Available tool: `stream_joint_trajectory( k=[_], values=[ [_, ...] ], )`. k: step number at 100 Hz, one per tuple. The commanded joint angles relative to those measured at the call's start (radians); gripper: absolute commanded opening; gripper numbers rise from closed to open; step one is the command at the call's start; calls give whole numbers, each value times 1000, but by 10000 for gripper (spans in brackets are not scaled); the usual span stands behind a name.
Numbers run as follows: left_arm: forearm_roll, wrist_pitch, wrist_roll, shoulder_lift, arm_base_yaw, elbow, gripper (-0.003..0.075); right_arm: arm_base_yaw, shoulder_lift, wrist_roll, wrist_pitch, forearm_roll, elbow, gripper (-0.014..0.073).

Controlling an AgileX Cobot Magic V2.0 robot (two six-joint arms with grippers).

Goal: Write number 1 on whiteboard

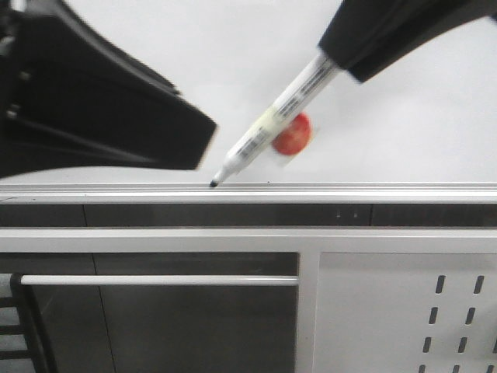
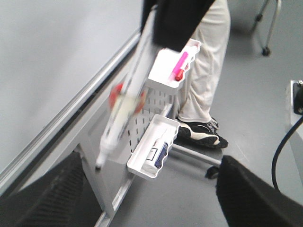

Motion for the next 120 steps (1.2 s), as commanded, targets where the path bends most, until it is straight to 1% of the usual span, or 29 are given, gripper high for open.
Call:
stream_joint_trajectory(
  k=[1, 11, 16, 23, 25, 27, 32, 34, 36, 38, 40, 57, 69, 82, 99, 114, 120],
  values=[
    [-31, 31, -76, -80, -7, 0, 531, 2, -76, -17, -45, -3, -29, -68],
    [-31, 102, -185, -170, -7, 21, 468, 2, -139, -17, -75, -30, -29, -68],
    [-31, 131, -213, -212, -7, 26, 419, 2, -177, -17, -91, -40, -27, -68],
    [-31, 145, -215, -273, -7, 29, 326, 2, -229, -17, -123, -57, -16, -68],
    [-31, 145, -215, -290, -7, 29, 293, 2, -241, -17, -134, -63, -9, -68],
    [-31, 145, -215, -308, -7, 29, 242, 2, -263, -17, -147, -72, -3, -68],
    [-31, 143, -215, -349, -7, 29, 155, 2, -297, -17, -171, -79, 18, -66],
    [-31, 143, -215, -365, -7, 29, 92, 2, -314, -17, -181, -81, 30, -63],
    [-31, 140, -215, -376, -7, 29, 60, 2, -332, -17, -192, -81, 38, -60],
    [-31, 136, -217, -396, -7, 29, -4, 2, -349, -17, -199, -81, 52, -60],
    [-31, 132, -217, -412, -7, 29, -18, 2, -371, -17, -215, -81, 73, -60],
    [-31, 140, -319, -521, -7, 29, -18, 2, -519, -17, -309, -81, 214, -60],
    [-31, 166, -323, -585, -7, 54, -18, 2, -636, -17, -333, -81, 314, -59],
    [-31, 288, -362, -653, -7, 128, -18, 2, -760, -15, -379, -81, 412, -59],
    [-31, 433, -363, -742, -7, 223, -18, 2, -907, -15, -475, -81, 513, -59],
    [-29, 629, -320, -766, -7, 276, -18, 2, -969, -15, -508, -81, 593, -59],
    [-29, 688, -311, -766, -7, 285, -18, 2, -976, -15, -510, -77, 619, -59]
  ],
)
